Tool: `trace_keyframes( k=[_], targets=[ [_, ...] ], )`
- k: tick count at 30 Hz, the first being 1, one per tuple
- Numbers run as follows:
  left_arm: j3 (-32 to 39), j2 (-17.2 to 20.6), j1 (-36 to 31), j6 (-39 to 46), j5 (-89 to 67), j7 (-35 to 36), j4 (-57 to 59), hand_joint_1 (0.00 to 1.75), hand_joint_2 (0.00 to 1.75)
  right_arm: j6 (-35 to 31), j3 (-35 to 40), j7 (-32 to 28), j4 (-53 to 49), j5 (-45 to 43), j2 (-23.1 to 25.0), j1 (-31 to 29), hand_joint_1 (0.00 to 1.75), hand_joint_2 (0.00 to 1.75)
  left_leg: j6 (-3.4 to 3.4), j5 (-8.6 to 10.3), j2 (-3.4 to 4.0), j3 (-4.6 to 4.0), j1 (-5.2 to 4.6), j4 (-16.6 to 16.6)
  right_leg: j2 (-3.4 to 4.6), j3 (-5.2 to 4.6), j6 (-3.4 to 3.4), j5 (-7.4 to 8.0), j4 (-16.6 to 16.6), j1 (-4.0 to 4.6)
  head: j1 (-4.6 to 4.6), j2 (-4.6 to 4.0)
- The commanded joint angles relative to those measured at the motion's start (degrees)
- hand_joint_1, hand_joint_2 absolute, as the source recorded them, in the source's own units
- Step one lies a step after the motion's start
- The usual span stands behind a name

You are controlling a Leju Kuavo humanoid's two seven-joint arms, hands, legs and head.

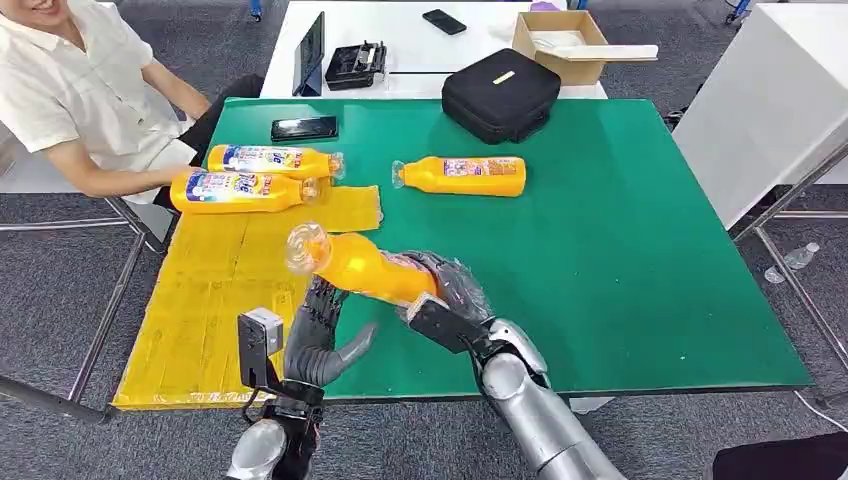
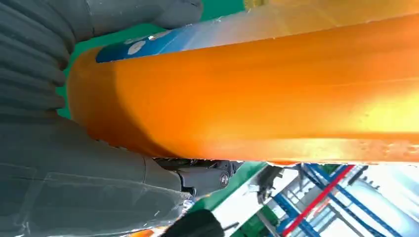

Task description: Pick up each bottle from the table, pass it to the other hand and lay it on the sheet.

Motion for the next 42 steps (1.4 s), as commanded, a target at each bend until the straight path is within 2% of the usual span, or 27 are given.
trace_keyframes(
  k=[1,3,4,5,14,30,31,34,39,40,41,42],
  targets=[
    [1.83,-2.86,-2.23,-1.33,4.58,-1.19,1.13,0.00,1.75,-2.43,4.71,-0.69,9.36,1.53,2.27,-6.37,1.75,1.75,0.00,-0.08,0.20,0.18,0.05,0.05,0.07,0.17,-0.29,-0.03,0.01,0.11,0.00,0.00],
    [2.03,-2.86,-2.59,-1.40,5.90,-0.15,1.48,0.00,1.75,-2.45,5.01,-0.50,10.13,1.80,2.50,-6.66,1.75,1.75,0.00,-0.06,0.14,0.09,0.05,0.06,0.03,0.09,-0.22,-0.03,0.03,0.09,0.00,0.00],
    [2.08,-2.86,-2.71,-1.38,5.90,-0.15,1.65,0.00,1.75,-2.52,4.97,-0.46,10.35,1.79,2.56,-6.73,1.75,1.75,0.00,-0.13,0.21,0.25,0.08,0.07,0.02,0.26,-0.40,-0.08,0.01,0.16,0.00,0.00],
    [2.21,-2.86,-3.42,-0.72,5.58,-0.72,2.57,0.00,1.75,-2.80,4.56,-0.63,11.45,1.53,3.12,-6.90,1.75,1.75,0.00,-0.02,0.05,0.06,0.06,0.04,-0.03,0.09,-0.16,-0.02,0.00,0.09,0.00,0.00],
    [4.48,-2.86,-8.10,3.66,6.06,-2.28,6.25,0.00,1.75,-3.80,5.43,-0.99,13.49,2.93,6.59,-6.73,1.75,1.75,0.01,0.02,0.02,0.06,0.05,0.03,-0.06,0.09,-0.18,-0.02,0.02,0.08,0.00,0.00],
    [3.42,-2.86,-8.06,7.20,3.27,-3.24,4.59,0.00,1.75,-3.93,6.46,0.35,13.43,4.17,7.51,-5.33,1.75,1.75,0.01,0.03,-0.03,0.02,0.05,0.03,-0.10,0.04,-0.15,-0.03,0.01,0.07,0.02,0.00],
    [3.48,-2.86,-8.12,7.14,3.21,-3.43,4.91,0.00,1.75,-4.04,6.63,0.52,13.64,4.42,7.63,-5.43,1.75,1.75,0.02,-0.04,0.01,0.19,0.09,0.05,-0.15,0.23,-0.33,-0.08,0.00,0.15,0.02,0.00],
    [3.71,-2.86,-8.24,7.23,3.25,-3.75,4.97,0.00,1.75,-3.94,6.55,0.53,13.61,4.35,7.71,-5.45,1.75,1.75,0.02,0.04,-0.03,0.01,0.02,0.01,-0.09,0.01,-0.11,-0.02,0.02,0.03,0.02,0.00],
    [3.71,-2.86,-8.24,7.23,3.25,-3.75,4.97,0.00,1.75,-3.94,6.55,0.53,13.61,4.35,7.71,-5.45,1.75,1.75,0.02,0.03,-0.04,0.02,0.05,0.02,-0.11,0.04,-0.14,-0.03,0.01,0.07,0.02,0.00],
    [3.96,-2.86,-8.39,7.24,3.25,-3.76,4.90,1.62,1.75,-3.91,6.51,0.53,13.51,4.34,7.67,-5.48,1.75,1.75,0.02,0.03,-0.04,0.02,0.04,0.01,-0.11,0.03,-0.12,-0.03,0.01,0.05,0.02,0.00],
    [4.35,-2.86,-8.47,7.67,3.35,-3.89,4.93,1.75,1.75,-3.86,6.48,0.53,13.44,4.32,7.67,-5.44,1.75,1.75,0.02,0.01,-0.06,0.08,0.05,0.02,-0.16,0.12,-0.20,-0.06,0.00,0.09,0.02,0.00],
    [4.36,-2.86,-8.83,8.14,3.47,-4.25,5.33,1.75,1.75,-3.70,6.35,0.54,13.35,4.19,7.72,-5.36,1.75,1.75,0.02,0.02,-0.04,0.02,0.06,0.03,-0.12,0.06,-0.16,-0.04,0.01,0.08,0.02,0.00]
  ],
)
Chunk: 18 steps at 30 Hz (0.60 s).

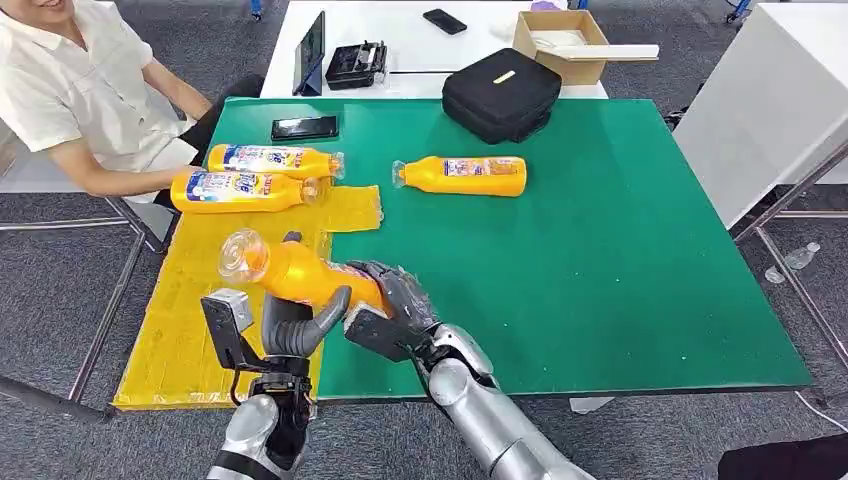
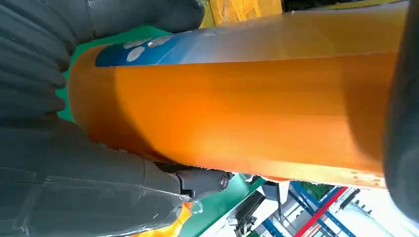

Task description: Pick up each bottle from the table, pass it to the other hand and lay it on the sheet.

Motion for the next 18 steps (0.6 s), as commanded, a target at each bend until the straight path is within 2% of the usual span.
trace_keyframes(
  k=[1,4,7,10,11,12,13,14,15,17,18],
  targets=[
    [1.75,-2.47,-4.22,1.12,0.41,-0.43,4.02,1.75,1.75,0.33,1.65,0.00,3.03,-0.11,-0.59,-1.67,1.75,1.75,0.00,-0.01,-0.04,0.02,0.03,0.01,-0.10,0.06,-0.12,-0.02,-0.01,0.05,0.00,0.00],
    [2.79,-2.47,-5.40,2.06,0.49,-0.81,5.41,1.75,1.75,0.56,0.83,0.07,3.96,-0.86,-0.27,-1.95,1.69,1.75,0.00,-0.08,-0.01,0.22,0.08,0.04,-0.18,0.30,-0.34,-0.09,-0.02,0.15,0.00,0.00],
    [2.95,-2.47,-5.58,1.95,0.51,-0.81,5.60,1.75,1.75,0.66,0.55,-0.05,4.22,-1.10,-0.23,-1.85,1.66,1.75,0.00,0.01,-0.06,0.03,0.02,0.00,-0.12,0.07,-0.12,-0.02,-0.01,0.04,0.00,0.00],
    [2.86,-2.47,-5.23,1.90,0.49,-0.81,5.24,1.75,1.75,0.65,0.40,-0.14,4.04,-1.24,-0.13,-1.65,1.62,1.75,0.01,-0.02,-0.06,0.08,0.04,0.02,-0.16,0.14,-0.19,-0.04,-0.02,0.08,0.00,0.00],
    [2.92,-2.47,-4.95,1.99,0.26,-0.90,4.85,1.75,1.75,0.67,0.32,-0.14,3.77,-1.25,-0.04,-1.47,1.48,1.75,0.01,-0.01,-0.05,0.06,0.04,0.01,-0.14,0.12,-0.17,-0.04,-0.03,0.08,0.00,0.00],
    [2.94,-2.47,-4.49,2.08,-0.14,-0.95,4.09,1.75,1.75,0.70,0.23,-0.14,3.24,-1.26,0.05,-1.10,1.22,1.75,0.01,-0.01,-0.05,0.05,0.02,0.02,-0.13,0.10,-0.14,-0.04,-0.01,0.05,0.00,0.00],
    [2.89,-2.47,-4.05,1.97,-0.65,-0.88,3.34,1.75,1.75,0.57,0.10,-0.03,2.65,-1.26,0.18,-0.65,0.68,1.75,0.01,-0.04,-0.04,0.11,0.05,0.03,-0.15,0.18,-0.21,-0.07,-0.02,0.09,0.00,0.00],
    [2.88,-2.47,-3.45,2.14,-1.37,-0.69,2.37,1.75,1.75,0.35,0.02,0.20,1.82,-1.19,0.27,-0.06,0.26,1.75,0.00,-0.04,-0.02,0.07,0.04,0.02,-0.11,0.12,-0.17,-0.05,-0.01,0.07,0.00,0.00],
    [2.87,-2.47,-3.45,2.14,-1.39,-0.68,2.29,1.75,1.75,0.36,0.14,0.20,1.77,-1.19,0.50,0.07,0.49,1.75,0.00,-0.02,-0.02,0.04,0.03,0.01,-0.10,0.08,-0.14,-0.04,-0.02,0.06,0.00,0.00],
    [2.69,-2.47,-3.40,1.68,-1.46,-0.35,1.07,1.75,1.75,0.62,0.85,0.71,0.53,-0.64,0.52,0.55,0.26,1.75,0.00,-0.07,-0.01,0.11,0.05,0.03,-0.12,0.16,-0.21,-0.08,-0.01,0.09,0.02,0.00],
    [2.56,-2.47,-3.61,1.57,-1.45,-0.31,0.99,1.75,1.75,0.61,0.99,0.84,0.51,-0.48,0.61,0.49,0.00,1.75,0.00,-0.04,-0.02,0.04,0.04,0.03,-0.10,0.09,-0.15,-0.05,0.00,0.07,-0.02,0.00]
  ],
)
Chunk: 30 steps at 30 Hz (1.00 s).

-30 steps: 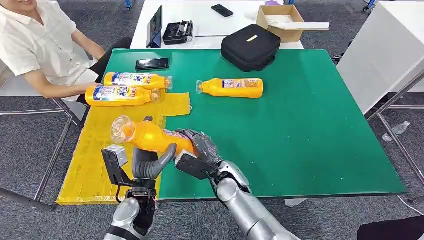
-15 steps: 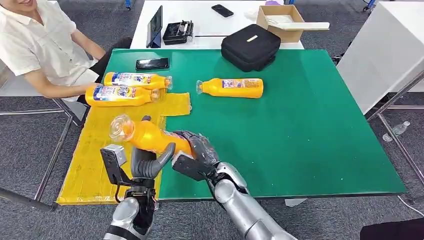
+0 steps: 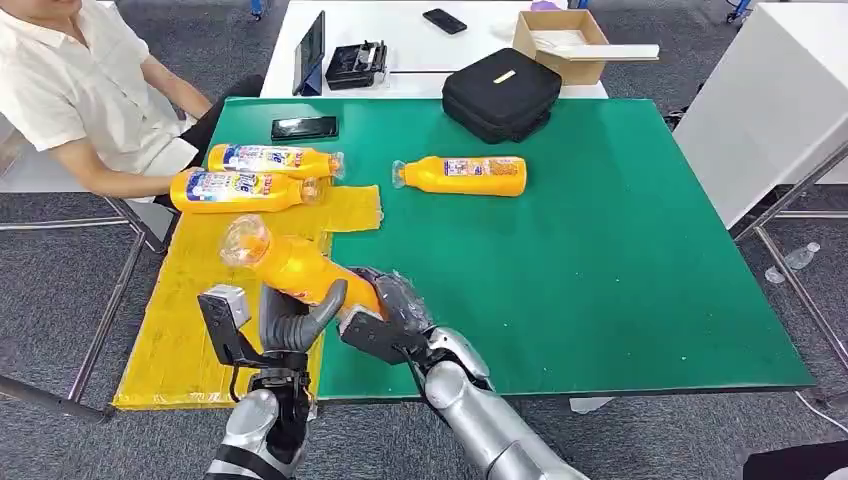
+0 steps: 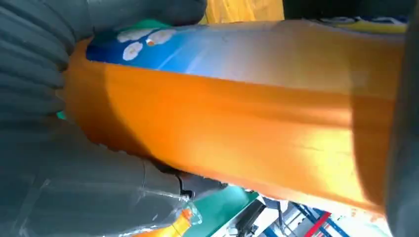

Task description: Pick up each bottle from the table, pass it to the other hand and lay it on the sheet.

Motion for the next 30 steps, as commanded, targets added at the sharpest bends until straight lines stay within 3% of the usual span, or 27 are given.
trace_keyframes(
  k=[1,6,12,17,18,19,23,27,29,30],
  targets=[
    [1.90,-2.38,-3.07,-0.84,-0.80,0.96,-0.06,1.75,1.75,-0.16,1.22,1.19,-0.38,1.15,0.01,-0.11,0.00,1.75,0.00,-0.14,0.02,0.27,0.08,0.05,-0.14,0.34,-0.34,-0.14,-0.01,0.15,0.00,0.00],
    [1.88,-2.38,-5.56,-1.17,-1.73,1.44,0.96,1.75,1.75,-1.50,0.77,2.88,0.72,2.35,-0.26,-0.98,0.00,1.75,0.01,0.00,-0.07,-0.04,0.03,0.06,-0.15,0.00,-0.14,-0.04,0.05,0.05,-0.02,0.00],
    [5.91,-2.07,-3.93,-1.22,-21.57,4.53,-3.04,1.75,1.75,-3.89,-5.23,7.74,-2.82,5.38,-1.64,5.08,0.00,1.75,0.00,0.00,-0.12,0.04,0.05,0.01,-0.19,0.11,-0.14,-0.05,-0.05,0.07,-0.02,0.00],
    [7.94,-2.38,-4.26,-1.06,-24.69,4.38,-3.28,1.75,1.75,-5.12,-6.62,8.07,-2.70,6.66,-1.66,5.58,0.00,1.75,0.00,-0.03,-0.12,0.10,0.06,0.02,-0.23,0.18,-0.19,-0.09,-0.04,0.10,-0.02,0.00],
    [8.72,-2.20,-4.68,-0.08,-28.08,3.92,-3.56,1.75,1.75,-6.34,-7.62,8.42,-2.67,7.81,-1.53,5.67,0.00,1.75,-0.01,0.00,-0.16,0.09,0.05,-0.02,-0.24,0.18,-0.17,-0.07,-0.07,0.08,-0.02,0.00],
    [14.99,-1.92,-8.29,3.05,-54.57,3.53,-7.27,1.75,1.75,-10.66,-13.02,10.02,-6.67,15.96,1.01,3.93,0.00,1.75,-0.01,0.02,-0.12,0.04,0.03,-0.01,-0.17,0.11,-0.12,-0.04,-0.04,0.05,-0.02,0.00],
    [15.67,-2.38,-8.30,2.60,-55.05,3.09,-6.99,1.75,1.75,-10.18,-13.33,10.09,-6.73,16.35,1.36,3.82,0.00,1.75,-0.04,0.01,0.05,-0.14,0.03,0.09,-0.03,-0.13,-0.16,0.00,0.10,0.06,0.00,0.00],
    [14.64,2.84,-11.44,11.49,-79.18,7.94,0.14,1.75,1.75,-15.35,-13.88,7.15,-8.66,18.23,1.90,4.83,0.00,1.75,-0.03,0.02,0.08,-0.02,0.02,0.01,0.01,-0.02,-0.12,0.00,0.06,0.04,0.00,0.00],
    [15.29,3.94,-12.53,14.06,-82.04,6.99,2.38,1.75,1.75,-17.57,-14.39,7.05,-13.41,19.21,1.91,7.45,0.00,1.75,-0.05,0.05,0.02,0.05,0.01,-0.03,-0.06,0.04,-0.16,-0.02,0.07,0.04,0.00,0.00],
    [15.86,4.19,-12.43,13.64,-82.69,7.43,2.02,1.75,1.75,-20.32,-14.22,3.43,-18.07,17.62,1.59,9.94,0.00,1.75,-0.04,0.08,-0.11,0.05,0.00,-0.05,-0.17,0.09,-0.15,-0.04,0.05,0.03,0.00,0.00]
  ],
)
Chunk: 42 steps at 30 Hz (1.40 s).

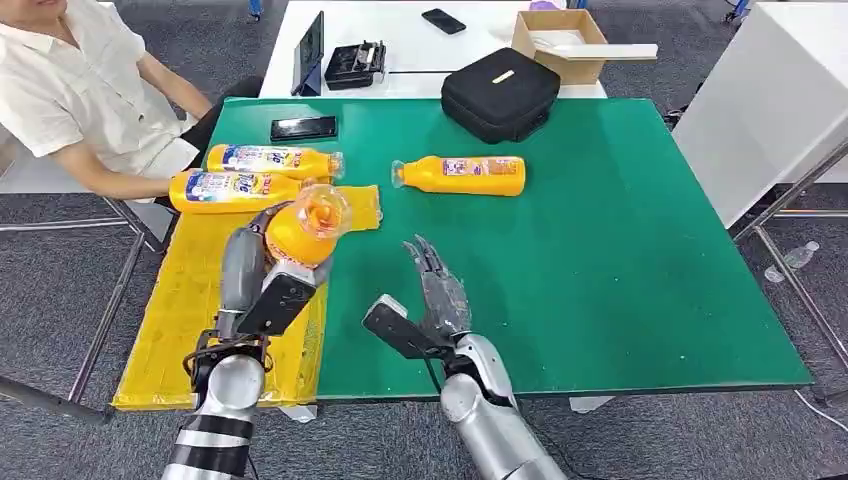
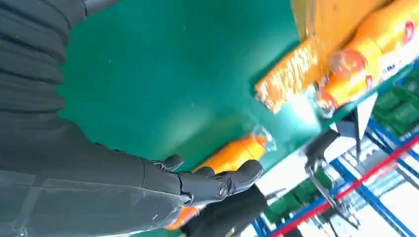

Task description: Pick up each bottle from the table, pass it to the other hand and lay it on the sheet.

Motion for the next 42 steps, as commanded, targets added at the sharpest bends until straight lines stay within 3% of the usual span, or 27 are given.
trace_keyframes(
  k=[1,4,7,9,14,25,26,27,30,31,32,37,38,42],
  targets=[
    [3.90,6.12,-6.65,7.24,-23.83,4.12,8.87,1.75,1.75,-8.41,-4.54,-8.32,-15.72,-3.80,0.54,6.72,0.00,1.75,-0.01,0.01,-0.07,0.18,0.02,-0.08,-0.19,0.22,-0.23,-0.06,-0.05,0.05,0.00,0.00],
    [4.44,7.82,-6.21,6.70,-23.09,4.78,8.99,1.75,1.75,-7.17,-3.33,-9.12,-27.16,-5.10,-0.68,12.20,0.00,1.75,-0.01,-0.04,-0.05,0.19,0.03,-0.06,-0.16,0.23,-0.23,-0.10,-0.05,0.07,0.00,0.00],
    [4.62,7.98,-6.30,6.58,-23.27,4.75,9.26,1.75,1.75,-6.71,-3.23,-9.37,-27.77,-5.72,-0.75,12.41,0.00,1.75,-0.03,-0.12,0.01,0.29,0.04,-0.04,-0.15,0.34,-0.33,-0.18,-0.02,0.10,0.00,0.00],
    [1.39,12.72,-7.45,9.71,-35.29,8.01,14.51,1.75,1.75,-2.27,-3.23,-12.78,-29.43,-13.34,-1.11,12.94,0.00,1.75,-0.02,-0.02,-0.01,0.05,0.00,-0.04,-0.11,0.07,-0.18,-0.07,-0.01,0.03,0.00,0.00],
    [3.76,15.69,-8.59,13.36,-31.16,4.82,26.66,1.75,1.75,1.99,-4.25,-14.59,-28.77,-17.86,-0.57,14.28,0.00,1.75,-0.04,-0.02,0.09,0.28,0.02,-0.15,-0.05,0.26,-0.29,-0.05,-0.12,0.06,0.00,0.00],
    [2.58,16.06,-9.66,13.07,-31.86,3.24,33.54,1.75,1.75,2.17,-4.15,-16.34,-26.97,-19.12,-0.71,14.52,0.00,1.75,-0.01,-0.01,0.05,0.10,0.04,-0.08,-0.06,0.12,-0.18,-0.04,-0.07,0.05,0.00,0.00],
    [1.50,16.59,-10.51,13.48,-33.14,3.27,35.90,1.62,1.75,2.53,-4.14,-16.48,-27.02,-19.26,-0.97,14.35,0.00,1.75,-0.02,-0.03,0.05,0.16,0.05,-0.08,-0.08,0.19,-0.24,-0.06,-0.08,0.08,0.00,0.00],
    [0.52,17.04,-11.38,14.42,-33.73,2.73,38.93,1.75,1.75,2.81,-4.20,-16.37,-26.40,-19.22,-1.32,13.87,0.00,1.75,-0.02,0.00,0.02,0.08,0.03,-0.07,-0.09,0.10,-0.19,-0.05,-0.05,0.04,0.00,0.00],
    [0.18,16.29,-12.41,13.90,-31.48,0.12,43.75,1.75,1.75,2.89,-4.69,-16.32,-24.83,-19.09,-1.81,13.02,0.00,1.75,-0.03,0.00,0.02,0.19,0.06,-0.10,-0.12,0.22,-0.28,-0.05,-0.10,0.09,0.00,0.00],
    [0.57,15.65,-12.81,13.69,-30.02,-0.38,45.61,1.54,1.75,2.95,-4.84,-16.44,-24.18,-19.06,-1.96,12.68,0.00,1.75,-0.03,0.00,0.03,0.13,0.05,-0.08,-0.09,0.15,-0.22,-0.03,-0.09,0.07,0.00,0.00],
    [0.59,15.35,-13.00,13.51,-29.43,-0.82,46.39,0.21,1.75,2.98,-4.89,-16.56,-23.97,-19.01,-2.03,12.59,0.00,1.75,-0.02,-0.01,0.04,0.22,0.07,-0.10,-0.11,0.25,-0.29,-0.04,-0.13,0.11,0.00,0.00],
    [-0.16,14.98,-13.13,13.42,-29.60,-0.87,47.26,0.21,1.75,3.03,-4.94,-16.76,-23.72,-18.98,-2.04,12.48,0.00,1.75,0.01,-0.05,0.01,0.23,0.08,-0.06,-0.17,0.30,-0.31,-0.09,-0.12,0.12,0.00,0.00],
    [-0.22,14.91,-13.14,13.44,-29.58,-0.91,47.28,0.07,1.75,3.03,-4.87,-16.76,-23.69,-18.98,-1.96,12.48,0.00,1.75,0.00,0.01,0.02,0.05,0.02,-0.07,-0.07,0.09,-0.15,-0.03,-0.07,0.03,0.00,0.00],
    [-0.53,14.77,-13.18,10.36,-26.98,-3.17,48.35,0.05,1.75,3.03,-4.77,-16.98,-22.64,-18.88,-1.89,12.35,0.00,1.75,0.00,-0.08,0.14,0.30,0.08,-0.08,-0.04,0.36,-0.34,-0.08,-0.13,0.13,0.00,0.00]
  ],
)
